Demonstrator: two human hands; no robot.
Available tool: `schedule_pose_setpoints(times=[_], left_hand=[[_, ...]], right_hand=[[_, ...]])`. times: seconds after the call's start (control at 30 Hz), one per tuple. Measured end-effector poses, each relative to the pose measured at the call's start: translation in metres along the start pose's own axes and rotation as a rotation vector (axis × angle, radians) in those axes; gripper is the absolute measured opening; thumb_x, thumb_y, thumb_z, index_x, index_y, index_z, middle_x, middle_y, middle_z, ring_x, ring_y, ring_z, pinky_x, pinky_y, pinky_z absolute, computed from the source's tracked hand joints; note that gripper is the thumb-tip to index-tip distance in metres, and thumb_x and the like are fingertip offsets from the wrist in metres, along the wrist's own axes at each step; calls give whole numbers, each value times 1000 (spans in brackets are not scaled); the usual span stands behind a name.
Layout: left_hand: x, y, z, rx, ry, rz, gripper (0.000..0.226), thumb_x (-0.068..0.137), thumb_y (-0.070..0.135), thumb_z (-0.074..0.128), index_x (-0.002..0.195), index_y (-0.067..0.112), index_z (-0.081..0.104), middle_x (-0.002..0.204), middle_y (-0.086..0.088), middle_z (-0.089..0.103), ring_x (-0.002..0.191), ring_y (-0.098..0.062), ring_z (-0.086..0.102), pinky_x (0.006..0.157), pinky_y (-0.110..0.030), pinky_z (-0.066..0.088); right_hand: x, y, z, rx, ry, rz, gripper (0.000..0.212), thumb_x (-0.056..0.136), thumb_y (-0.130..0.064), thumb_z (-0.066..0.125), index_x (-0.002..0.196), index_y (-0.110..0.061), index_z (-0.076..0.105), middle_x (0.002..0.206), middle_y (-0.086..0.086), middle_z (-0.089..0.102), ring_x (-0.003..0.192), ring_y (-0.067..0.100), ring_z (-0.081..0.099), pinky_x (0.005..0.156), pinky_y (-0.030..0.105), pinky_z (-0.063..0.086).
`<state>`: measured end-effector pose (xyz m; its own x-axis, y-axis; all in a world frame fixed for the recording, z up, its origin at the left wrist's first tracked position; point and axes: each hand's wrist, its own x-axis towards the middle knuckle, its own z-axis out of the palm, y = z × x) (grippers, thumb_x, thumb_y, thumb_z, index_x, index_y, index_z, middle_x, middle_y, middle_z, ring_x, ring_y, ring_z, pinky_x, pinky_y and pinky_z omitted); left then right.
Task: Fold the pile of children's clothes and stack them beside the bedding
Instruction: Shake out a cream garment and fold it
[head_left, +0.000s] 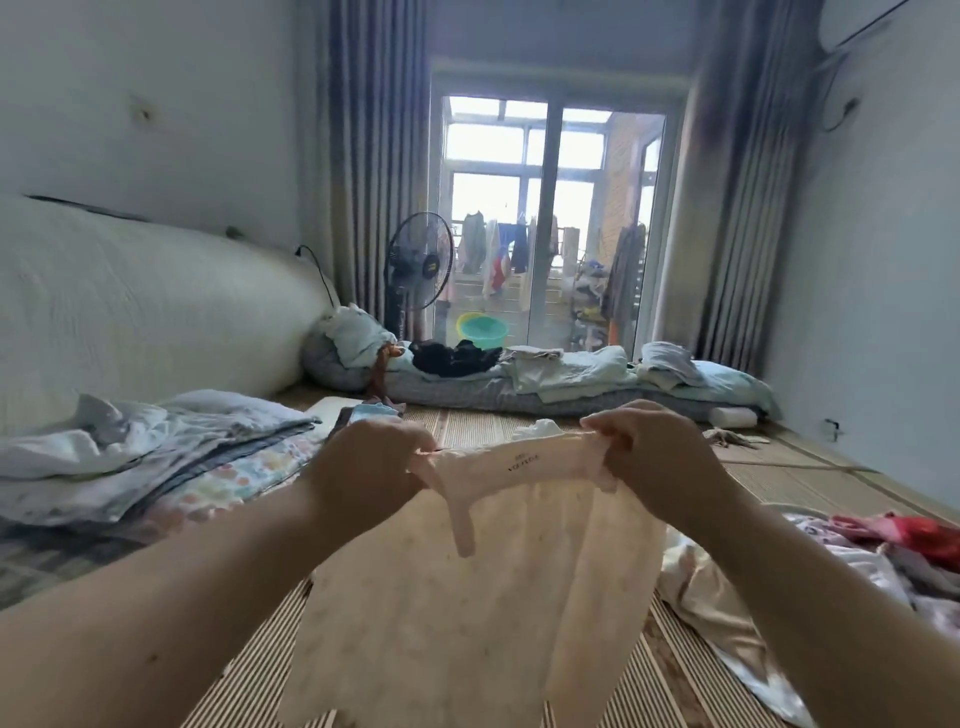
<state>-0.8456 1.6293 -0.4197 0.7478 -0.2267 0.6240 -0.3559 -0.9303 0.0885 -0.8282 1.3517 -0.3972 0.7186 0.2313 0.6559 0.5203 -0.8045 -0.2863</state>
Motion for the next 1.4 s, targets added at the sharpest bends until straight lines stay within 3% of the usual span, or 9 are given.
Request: schedule_pose_setpoints(times=[0.2, 0.3, 0.37, 0.67, 0.77, 0.9, 1.1, 1.2, 1.4], left_hand=[[-7, -13, -12, -275, -32, -233, 56, 92, 51, 50, 55, 9, 50, 49, 4, 51, 45, -8, 43, 50, -26, 31], [-3, -14, -15, -540, -137, -357, 57, 91, 54, 53, 48, 16, 54, 47, 4, 55, 45, -10, 48, 51, -26, 35], [-1, -14, -17, -678, -146, -438, 56, 89, 53, 58, 45, 18, 59, 48, 3, 56, 46, -12, 50, 54, -27, 37], [11, -18, -18, -813, -215, -417, 36, 86, 43, 64, 69, 14, 76, 75, -8, 72, 70, -21, 63, 75, -35, 46], [20, -20, -23, -861, -338, -395, 40, 79, 43, 61, 76, 5, 69, 74, -13, 64, 67, -22, 56, 68, -33, 44], [46, -21, -15, -779, -390, -397, 30, 94, 29, 55, 71, 9, 56, 64, -5, 52, 56, -16, 46, 52, -25, 37], [60, 7, -3, -1053, -365, -454, 25, 95, 25, 57, 86, 4, 66, 66, -5, 66, 48, -11, 61, 46, -20, 51], [57, 38, 10, -1123, -452, -449, 21, 94, 23, 58, 83, 6, 64, 66, -6, 63, 47, -12, 57, 46, -21, 48], [47, 99, 43, -1101, -469, -443, 20, 95, 12, 57, 99, -4, 68, 73, -10, 60, 62, -22, 58, 62, -31, 51]], right_hand=[[-5, -9, 3, -36, -41, -154, 44, 79, 8, 59, 113, -16, 71, 91, -8, 55, 85, 11, 55, 75, 2, 34], [0, -13, 0, 14, -12, -85, 9, 85, -15, 66, 83, -20, 73, 74, -15, 64, 67, 1, 58, 66, 0, 34], [5, -12, -2, 93, -69, 56, 24, 88, -26, 65, 65, -20, 62, 53, -10, 63, 47, -1, 56, 55, 8, 36], [20, -10, -19, 552, -66, 290, 30, 89, -24, 65, 62, -12, 68, 50, -5, 56, 51, 5, 48, 51, 14, 38], [24, -9, -19, 510, -87, 286, 20, 90, -21, 64, 80, -5, 73, 72, 20, 65, 68, 17, 53, 67, 28, 42], [30, 6, -11, 477, -101, 303, 20, 86, -6, 63, 70, -15, 70, 48, -13, 56, 48, 0, 48, 51, 16, 40], [40, 36, 12, 374, 41, 393, 24, 87, -23, 67, 63, -21, 64, 60, -3, 59, 57, 9, 50, 58, 23, 40], [35, 36, 23, 680, -99, 545, 22, 94, -21, 59, 72, -20, 60, 57, -3, 57, 44, 6, 52, 45, 20, 34], [17, 17, 29, 1168, -575, 680, 27, 94, -39, 52, 84, -18, 65, 78, 2, 63, 65, 17, 63, 60, 27, 52]])
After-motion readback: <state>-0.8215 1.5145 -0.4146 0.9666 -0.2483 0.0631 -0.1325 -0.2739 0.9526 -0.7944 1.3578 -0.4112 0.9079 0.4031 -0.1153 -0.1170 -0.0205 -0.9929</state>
